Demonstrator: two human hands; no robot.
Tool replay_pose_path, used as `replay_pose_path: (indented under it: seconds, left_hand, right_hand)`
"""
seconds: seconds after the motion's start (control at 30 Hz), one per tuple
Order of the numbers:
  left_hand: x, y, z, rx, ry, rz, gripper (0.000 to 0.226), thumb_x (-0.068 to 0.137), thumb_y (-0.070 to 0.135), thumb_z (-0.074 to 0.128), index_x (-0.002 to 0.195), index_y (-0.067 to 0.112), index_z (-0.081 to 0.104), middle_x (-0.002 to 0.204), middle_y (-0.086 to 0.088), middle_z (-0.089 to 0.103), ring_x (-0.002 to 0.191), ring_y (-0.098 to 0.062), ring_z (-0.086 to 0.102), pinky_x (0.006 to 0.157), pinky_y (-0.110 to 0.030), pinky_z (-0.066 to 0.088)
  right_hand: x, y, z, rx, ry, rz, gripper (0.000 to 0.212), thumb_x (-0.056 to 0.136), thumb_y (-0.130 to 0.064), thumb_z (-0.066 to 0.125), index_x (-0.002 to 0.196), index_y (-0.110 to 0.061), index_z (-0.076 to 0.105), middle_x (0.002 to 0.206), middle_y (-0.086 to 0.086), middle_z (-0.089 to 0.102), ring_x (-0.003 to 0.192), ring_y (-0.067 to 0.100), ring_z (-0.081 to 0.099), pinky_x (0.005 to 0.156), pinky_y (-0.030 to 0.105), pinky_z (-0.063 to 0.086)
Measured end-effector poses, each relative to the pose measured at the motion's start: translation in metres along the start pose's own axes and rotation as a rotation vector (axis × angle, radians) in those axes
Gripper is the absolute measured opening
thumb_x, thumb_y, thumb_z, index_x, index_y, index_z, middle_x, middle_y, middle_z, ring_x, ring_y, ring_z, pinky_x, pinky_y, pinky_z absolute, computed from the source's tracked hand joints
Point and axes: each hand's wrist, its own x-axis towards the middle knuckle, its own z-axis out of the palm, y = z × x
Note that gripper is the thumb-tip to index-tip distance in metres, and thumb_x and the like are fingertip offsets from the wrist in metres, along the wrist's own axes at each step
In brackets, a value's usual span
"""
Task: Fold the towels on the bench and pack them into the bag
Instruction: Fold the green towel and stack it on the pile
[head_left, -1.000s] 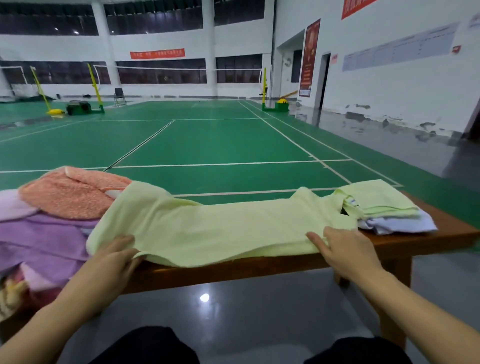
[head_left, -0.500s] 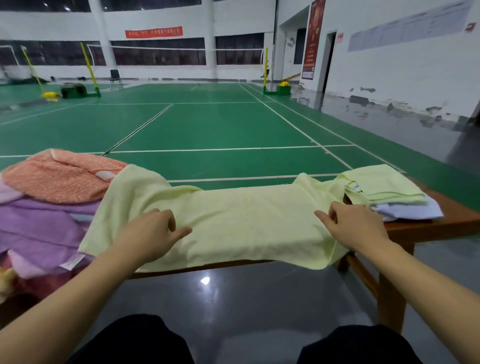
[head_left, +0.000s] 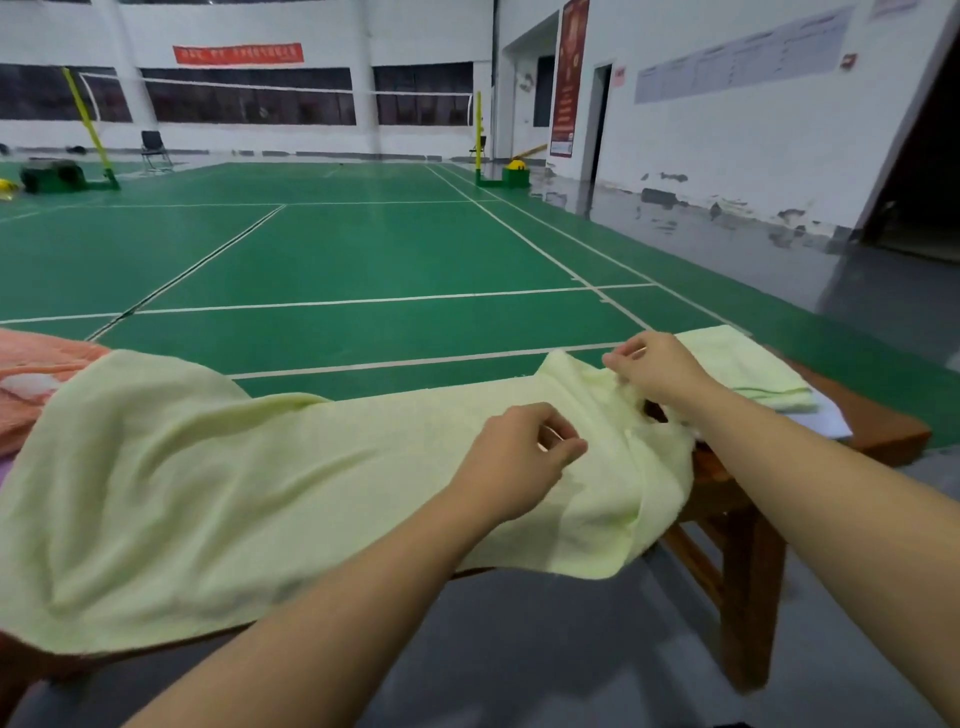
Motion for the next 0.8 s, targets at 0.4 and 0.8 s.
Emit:
replay_pose_path:
  seconds: [0.4, 0.8]
  left_hand:
    - [0.076, 0.019, 0.094, 0.167, -0.021, -0.105, 0.054, 0.082, 0.064, 0.066, 0.114, 0.021, 0.057, 0.109, 0.000, 0.056, 0.097, -0.025, 0.059, 0.073, -0.037, 0.045]
    - [0.068, 0.004, 0.090, -0.006, 0.032, 0.091, 0.045, 0.097, 0.053, 0.054, 0.077, 0.016, 0.068, 0.074, -0.003, 0.068, 0.074, -0.024, 0.062, 0.067, -0.039, 0.049]
  right_hand:
    - [0.051, 0.015, 0.015, -0.333, -0.025, 0.160, 0.043, 0.085, -0.047, 0.076, 0.077, -0.010, 0.056, 0.066, 0.003, 0.055, 0.059, 0.022, 0.052, 0.053, 0.032, 0.038]
    - [0.056, 0.009, 0.000, 0.249, -0.238, 0.303, 0.048, 0.095, -0.043, 0.067, 0.115, 0.000, 0.064, 0.082, 0.008, 0.068, 0.074, 0.023, 0.061, 0.073, 0.036, 0.054]
